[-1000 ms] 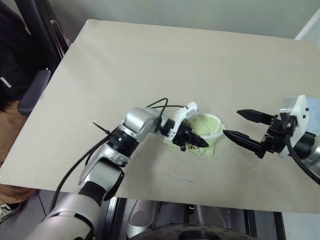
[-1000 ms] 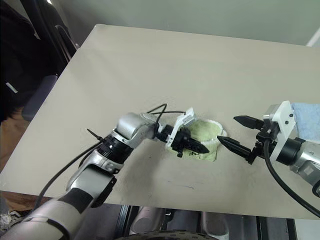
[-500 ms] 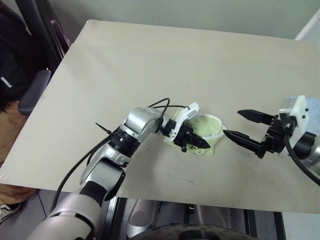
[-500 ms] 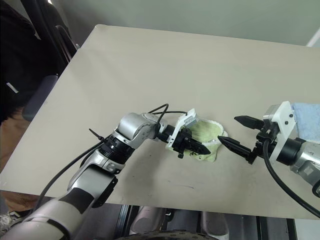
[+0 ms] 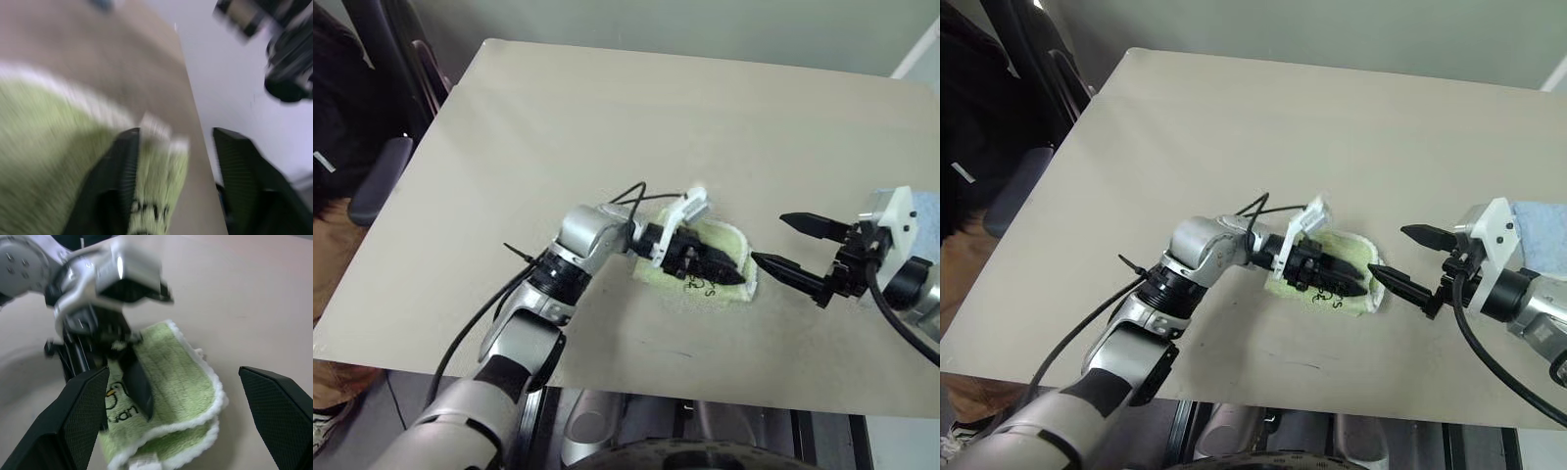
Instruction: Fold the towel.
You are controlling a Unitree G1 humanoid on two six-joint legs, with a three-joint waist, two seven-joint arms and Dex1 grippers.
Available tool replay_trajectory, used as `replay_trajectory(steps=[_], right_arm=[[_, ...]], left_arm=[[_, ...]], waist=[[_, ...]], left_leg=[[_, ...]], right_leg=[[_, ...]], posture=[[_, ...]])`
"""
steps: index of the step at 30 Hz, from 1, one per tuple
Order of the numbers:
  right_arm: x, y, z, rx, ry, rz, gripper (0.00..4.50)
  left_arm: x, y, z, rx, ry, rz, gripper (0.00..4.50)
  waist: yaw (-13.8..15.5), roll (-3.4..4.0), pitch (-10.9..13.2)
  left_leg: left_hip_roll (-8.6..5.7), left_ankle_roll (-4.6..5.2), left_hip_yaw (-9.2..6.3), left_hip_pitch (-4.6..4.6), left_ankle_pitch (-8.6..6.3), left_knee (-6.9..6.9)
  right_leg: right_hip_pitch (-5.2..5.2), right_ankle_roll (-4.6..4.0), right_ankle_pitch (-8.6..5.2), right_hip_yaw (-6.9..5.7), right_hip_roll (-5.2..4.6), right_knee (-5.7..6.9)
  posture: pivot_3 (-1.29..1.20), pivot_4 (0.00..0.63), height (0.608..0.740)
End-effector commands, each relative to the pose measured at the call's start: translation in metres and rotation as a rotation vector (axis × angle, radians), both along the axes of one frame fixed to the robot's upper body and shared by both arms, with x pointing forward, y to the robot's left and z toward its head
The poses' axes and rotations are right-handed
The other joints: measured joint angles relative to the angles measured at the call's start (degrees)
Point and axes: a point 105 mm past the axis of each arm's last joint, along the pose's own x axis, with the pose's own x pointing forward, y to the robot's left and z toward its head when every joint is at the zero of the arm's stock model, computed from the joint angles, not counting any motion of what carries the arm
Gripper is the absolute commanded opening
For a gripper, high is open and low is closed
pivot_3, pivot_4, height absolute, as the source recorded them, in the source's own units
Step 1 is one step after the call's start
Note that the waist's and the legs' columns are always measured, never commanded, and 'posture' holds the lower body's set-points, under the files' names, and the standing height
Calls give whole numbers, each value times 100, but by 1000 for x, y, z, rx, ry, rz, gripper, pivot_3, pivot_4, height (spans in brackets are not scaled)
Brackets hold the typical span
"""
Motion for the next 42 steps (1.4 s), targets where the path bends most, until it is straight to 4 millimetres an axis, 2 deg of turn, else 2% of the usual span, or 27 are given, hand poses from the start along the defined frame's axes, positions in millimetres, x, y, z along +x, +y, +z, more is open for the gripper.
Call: replay_trajectory(steps=[1,2,3,6,11,31,32,33,34,35,38,40,42], right_arm=[[1,2,7,-5,-50,11,4500],[1,2,7,-5,-51,11,4500],[1,2,7,-6,-52,11,4500],[1,2,7,-6,-52,11,4500],[1,2,8,-3,-57,16,4500],[1,2,8,-3,-58,17,4500],[2,14,7,72,-35,62,4500],[3,23,5,121,-15,100,4500],[3,30,4,152,-2,125,4500],[4,34,4,167,7,137,4500],[5,36,3,180,18,145,4500],[3,38,3,190,26,165,4500],[2,40,4,205,32,175,4116]], left_arm=[[-4,0,19,-69,20,-25,3886],[-4,0,20,-71,28,-27,4273],[-4,0,20,-71,30,-26,4476],[-4,0,20,-71,33,-25,4476],[0,7,24,-62,8,-8,4476],[0,7,24,-61,8,-8,4476],[33,32,31,-109,-297,174,4476],[50,56,38,-116,-539,290,4476],[58,72,43,-112,-713,348,4476],[61,81,46,-114,-814,376,4476],[65,84,45,-136,-870,390,4476],[66,85,44,-146,-901,394,4476],[65,85,44,-173,-912,382,4500]], waist=[[0,0,0],[1,0,0],[4,0,0],[11,0,0],[7,0,0],[11,0,0],[9,0,0],[-47,-1,0],[-92,-2,1],[-156,-2,1],[-142,6,-2],[-28,9,-3],[28,9,-3]], left_leg=[[0,0,0,0,0,0],[0,1,0,0,0,0],[0,1,0,-1,0,0],[-1,2,0,-3,0,3],[0,2,1,-1,0,3],[-1,3,1,-1,0,4],[-1,3,1,-1,0,4],[-1,3,1,0,0,4],[2,-2,1,15,-3,2],[7,-20,1,19,-13,4],[14,-10,0,9,1,-1],[7,4,-2,4,5,3],[-9,19,-10,-4,3,12]], right_leg=[[0,11,-7,0,0,0],[1,22,-14,0,0,0],[1,20,-11,0,0,-1],[2,-5,5,0,-1,-2],[2,-8,6,0,0,-1],[4,-7,6,0,-1,-2],[3,-7,6,0,-1,-2],[4,-7,6,0,-1,-2],[4,6,-2,5,10,-1],[-7,30,-18,7,17,0],[-13,40,-30,5,24,8],[-2,30,-23,5,16,5],[3,-10,4,6,5,-3]], posture=[[0,150,733],[0,150,733],[0,150,733],[0,150,733],[0,150,733],[0,150,733],[0,150,733],[0,150,733],[0,150,733],[0,150,733],[0,150,733],[0,150,733],[0,150,733]])
